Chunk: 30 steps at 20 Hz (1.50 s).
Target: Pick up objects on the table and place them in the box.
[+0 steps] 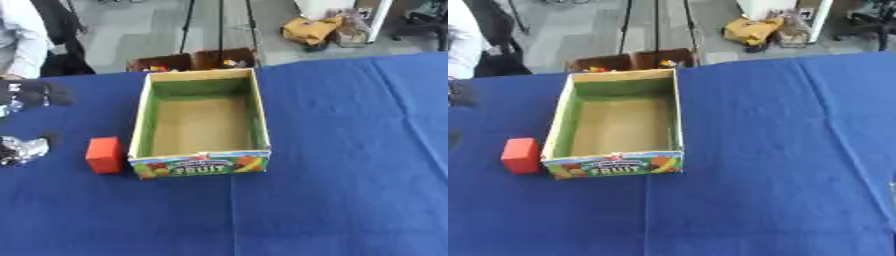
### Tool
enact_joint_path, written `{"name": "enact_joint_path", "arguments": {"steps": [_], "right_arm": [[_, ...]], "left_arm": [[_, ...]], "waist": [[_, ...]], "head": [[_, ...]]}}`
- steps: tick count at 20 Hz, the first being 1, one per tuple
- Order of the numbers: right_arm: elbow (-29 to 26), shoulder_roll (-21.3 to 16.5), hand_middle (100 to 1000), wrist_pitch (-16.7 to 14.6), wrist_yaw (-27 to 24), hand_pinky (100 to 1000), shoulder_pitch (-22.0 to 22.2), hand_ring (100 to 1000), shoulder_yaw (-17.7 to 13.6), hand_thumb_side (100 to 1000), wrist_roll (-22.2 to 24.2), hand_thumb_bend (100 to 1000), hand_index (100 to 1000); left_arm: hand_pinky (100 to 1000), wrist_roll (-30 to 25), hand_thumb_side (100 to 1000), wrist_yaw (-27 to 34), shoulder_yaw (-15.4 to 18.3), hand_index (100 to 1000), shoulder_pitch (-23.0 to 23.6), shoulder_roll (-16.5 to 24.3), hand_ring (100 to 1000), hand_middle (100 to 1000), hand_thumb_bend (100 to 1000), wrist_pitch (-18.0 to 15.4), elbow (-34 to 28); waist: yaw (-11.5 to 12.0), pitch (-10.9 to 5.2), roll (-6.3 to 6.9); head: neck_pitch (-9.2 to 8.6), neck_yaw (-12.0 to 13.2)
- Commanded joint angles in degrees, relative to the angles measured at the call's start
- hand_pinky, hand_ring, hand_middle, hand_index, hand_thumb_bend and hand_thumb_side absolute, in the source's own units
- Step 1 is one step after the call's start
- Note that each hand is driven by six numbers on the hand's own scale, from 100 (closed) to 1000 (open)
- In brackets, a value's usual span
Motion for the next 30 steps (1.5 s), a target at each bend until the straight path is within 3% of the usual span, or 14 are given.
{"name": "enact_joint_path", "arguments": {"steps": [1, 4, 6, 9, 11, 13, 21, 22, 24, 25, 27, 30], "right_arm": [[-1.1, -1.2, 588, 0.0, -0.4, 702, -0.3, 821, 0.0, 1000, 0.6, 242, 783], [-1.1, -1.2, 587, 0.0, -0.5, 703, -0.3, 822, 0.1, 1000, 0.9, 246, 783], [-1.1, -1.1, 586, 0.0, -0.6, 704, -0.3, 822, 0.1, 1000, 1.0, 247, 784], [-1.1, -1.1, 585, -0.1, -0.7, 704, -0.4, 822, 0.1, 999, 1.2, 252, 783], [-1.1, -1.0, 585, -0.1, -0.8, 705, -0.4, 823, 0.1, 999, 1.3, 257, 783], [-1.1, -1.0, 584, -0.2, -0.9, 705, -0.4, 823, 0.2, 998, 1.5, 262, 782], [-1.1, -0.8, 580, -0.4, -1.1, 708, -0.4, 826, 0.1, 990, 2.2, 277, 777], [-1.1, -0.8, 579, -0.4, -1.2, 708, -0.4, 826, 0.1, 987, 2.2, 278, 777], [-1.1, -0.7, 579, -0.4, -1.2, 709, -0.3, 827, 0.1, 984, 2.4, 283, 777], [-1.1, -0.7, 578, -0.3, -1.2, 709, -0.3, 827, 0.1, 982, 2.4, 284, 777], [-1.1, -0.7, 578, -0.3, -1.3, 708, -0.2, 827, 0.0, 982, 2.5, 283, 776], [-1.1, -0.6, 577, -0.3, -1.4, 708, -0.2, 827, 0.0, 982, 2.5, 282, 775]], "left_arm": [[719, -1.8, 821, 0.9, -0.4, 1000, -2.2, -0.5, 932, 1000, 100, -0.5, 3.2], [708, -2.1, 721, 1.3, -1.4, 1000, -3.6, -1.9, 913, 991, 100, -1.2, 6.7], [714, -2.1, 716, 1.0, -2.0, 1000, -4.5, -2.7, 925, 1000, 100, -1.9, 9.0], [734, -2.1, 851, 0.0, -2.6, 1000, -5.8, -3.9, 947, 1000, 100, -2.8, 12.2], [744, -2.1, 921, -1.3, -2.9, 1000, -6.5, -4.6, 956, 1000, 159, -3.6, 14.4], [761, -2.1, 1000, -3.4, -3.2, 1000, -7.1, -5.2, 968, 1000, 286, -4.4, 16.6], [810, -2.1, 1000, -9.5, -1.8, 1000, -8.7, -6.9, 993, 1000, 513, -7.6, 25.2], [817, -2.1, 1000, -9.9, -1.7, 1000, -8.7, -6.9, 996, 1000, 482, -7.9, 25.3], [836, -2.1, 1000, -10.5, -1.8, 1000, -8.5, -6.9, 1000, 1000, 283, -8.5, 25.4], [840, -2.1, 954, -10.6, -2.0, 1000, -8.3, -6.9, 1000, 1000, 234, -9.1, 25.7], [844, -2.1, 919, -10.7, -2.3, 1000, -8.2, -6.9, 1000, 1000, 209, -10.0, 26.1], [844, -2.1, 984, -10.8, -2.4, 1000, -8.1, -7.0, 1000, 1000, 282, -10.8, 26.3]], "waist": [[-0.2, -0.98, 0.78], [-0.6, -0.83, 0.88], [-0.9, -0.74, 0.91], [-1.3, -0.54, 0.92], [-1.5, -0.42, 0.93], [-1.7, -0.26, 0.96], [-2.3, 0.34, 1.01], [-2.2, 0.38, 0.99], [-2.0, 0.43, 0.97], [-2.0, 0.45, 0.95], [-2.0, 0.48, 0.91], [-2.0, 0.51, 0.84]], "head": [[-0.49, 0.3], [-0.51, 0.7], [-0.61, 1.0], [-0.88, 1.5], [-1.03, 1.7], [-1.23, 2.1], [-1.63, 2.5], [-1.6, 2.5], [-1.51, 2.5], [-1.5, 2.5], [-1.5, 2.5], [-1.5, 2.6]]}}
